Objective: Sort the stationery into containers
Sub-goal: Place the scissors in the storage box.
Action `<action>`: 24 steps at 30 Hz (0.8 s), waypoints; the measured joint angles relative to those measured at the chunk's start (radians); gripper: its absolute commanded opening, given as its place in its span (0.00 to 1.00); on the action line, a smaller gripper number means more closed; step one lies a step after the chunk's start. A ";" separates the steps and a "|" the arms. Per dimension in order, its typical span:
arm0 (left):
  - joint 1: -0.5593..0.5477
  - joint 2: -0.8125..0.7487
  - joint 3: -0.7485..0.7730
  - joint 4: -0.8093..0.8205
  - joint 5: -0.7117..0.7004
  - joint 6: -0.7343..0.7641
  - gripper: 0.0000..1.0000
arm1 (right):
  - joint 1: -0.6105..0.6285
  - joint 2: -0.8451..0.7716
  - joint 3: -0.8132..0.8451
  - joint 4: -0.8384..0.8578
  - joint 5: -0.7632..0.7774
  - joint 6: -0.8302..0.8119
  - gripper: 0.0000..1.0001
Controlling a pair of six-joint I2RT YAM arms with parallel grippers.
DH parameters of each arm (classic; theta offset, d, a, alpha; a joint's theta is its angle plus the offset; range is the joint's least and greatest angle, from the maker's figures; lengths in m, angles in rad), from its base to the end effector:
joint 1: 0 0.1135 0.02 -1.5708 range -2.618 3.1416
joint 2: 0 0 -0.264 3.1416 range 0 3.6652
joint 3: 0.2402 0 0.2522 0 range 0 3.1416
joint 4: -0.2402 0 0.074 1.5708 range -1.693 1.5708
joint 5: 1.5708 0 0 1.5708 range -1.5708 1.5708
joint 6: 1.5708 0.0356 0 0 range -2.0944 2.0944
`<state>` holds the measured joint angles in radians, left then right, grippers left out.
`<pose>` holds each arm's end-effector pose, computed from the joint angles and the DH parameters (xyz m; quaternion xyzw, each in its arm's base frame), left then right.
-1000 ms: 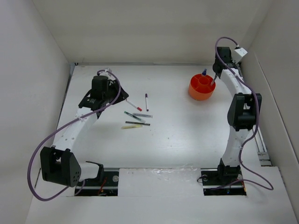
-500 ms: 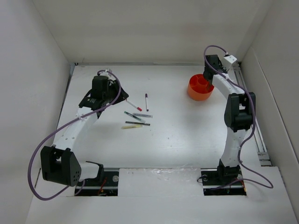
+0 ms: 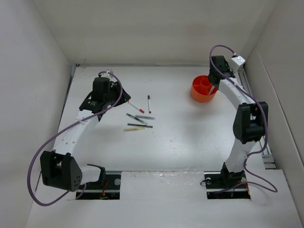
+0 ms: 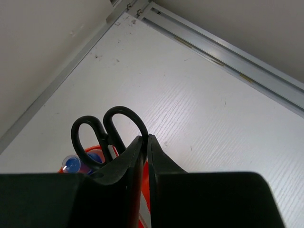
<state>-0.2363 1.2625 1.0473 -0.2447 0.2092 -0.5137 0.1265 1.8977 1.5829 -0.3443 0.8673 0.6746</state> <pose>0.2798 -0.0750 0.3231 -0.0623 0.8445 -0.2746 0.4555 0.4329 0.0277 0.2853 0.3986 0.7343 -0.1917 0.5150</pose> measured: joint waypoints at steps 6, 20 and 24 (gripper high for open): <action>0.000 -0.026 -0.006 0.002 0.001 0.000 0.33 | 0.016 -0.046 -0.071 0.009 -0.008 0.007 0.19; 0.000 -0.062 -0.026 -0.007 0.011 0.000 0.33 | 0.027 -0.074 -0.095 -0.012 -0.047 0.014 0.31; 0.000 -0.068 -0.040 -0.002 0.012 0.000 0.33 | 0.041 -0.159 -0.095 -0.013 -0.225 -0.017 0.00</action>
<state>-0.2363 1.1946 1.0069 -0.2470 0.2211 -0.5133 0.1673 1.7386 1.4876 -0.3569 0.6418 0.6575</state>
